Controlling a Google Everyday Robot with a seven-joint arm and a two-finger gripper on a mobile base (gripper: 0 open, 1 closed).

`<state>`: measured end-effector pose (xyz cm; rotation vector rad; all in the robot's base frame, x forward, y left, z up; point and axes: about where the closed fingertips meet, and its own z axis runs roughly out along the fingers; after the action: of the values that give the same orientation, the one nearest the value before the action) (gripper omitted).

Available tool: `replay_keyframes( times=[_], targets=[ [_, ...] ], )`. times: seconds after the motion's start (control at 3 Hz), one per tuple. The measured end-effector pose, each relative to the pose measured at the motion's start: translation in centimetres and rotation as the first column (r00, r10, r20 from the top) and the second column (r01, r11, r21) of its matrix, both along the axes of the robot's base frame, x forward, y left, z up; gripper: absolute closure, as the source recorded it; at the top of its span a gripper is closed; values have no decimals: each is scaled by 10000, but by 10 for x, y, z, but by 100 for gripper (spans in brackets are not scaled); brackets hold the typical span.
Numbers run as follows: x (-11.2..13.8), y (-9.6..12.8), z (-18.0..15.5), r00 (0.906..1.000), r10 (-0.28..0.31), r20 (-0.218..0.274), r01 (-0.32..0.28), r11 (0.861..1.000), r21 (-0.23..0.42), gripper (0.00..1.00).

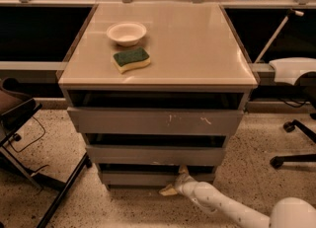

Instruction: Open bottom drawer

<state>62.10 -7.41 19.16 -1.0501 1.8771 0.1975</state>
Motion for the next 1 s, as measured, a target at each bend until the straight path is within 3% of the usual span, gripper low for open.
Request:
replay_keyframes(
  times=[0.33, 0.67, 1.0],
  targets=[
    [31, -7, -26, 9984, -233, 518, 319, 9844, -1733, 0],
    [43, -10, -24, 9943, -591, 884, 764, 9752, -2077, 0],
    [43, -10, -24, 9943, -593, 884, 766, 9752, -2075, 0]
  ],
)
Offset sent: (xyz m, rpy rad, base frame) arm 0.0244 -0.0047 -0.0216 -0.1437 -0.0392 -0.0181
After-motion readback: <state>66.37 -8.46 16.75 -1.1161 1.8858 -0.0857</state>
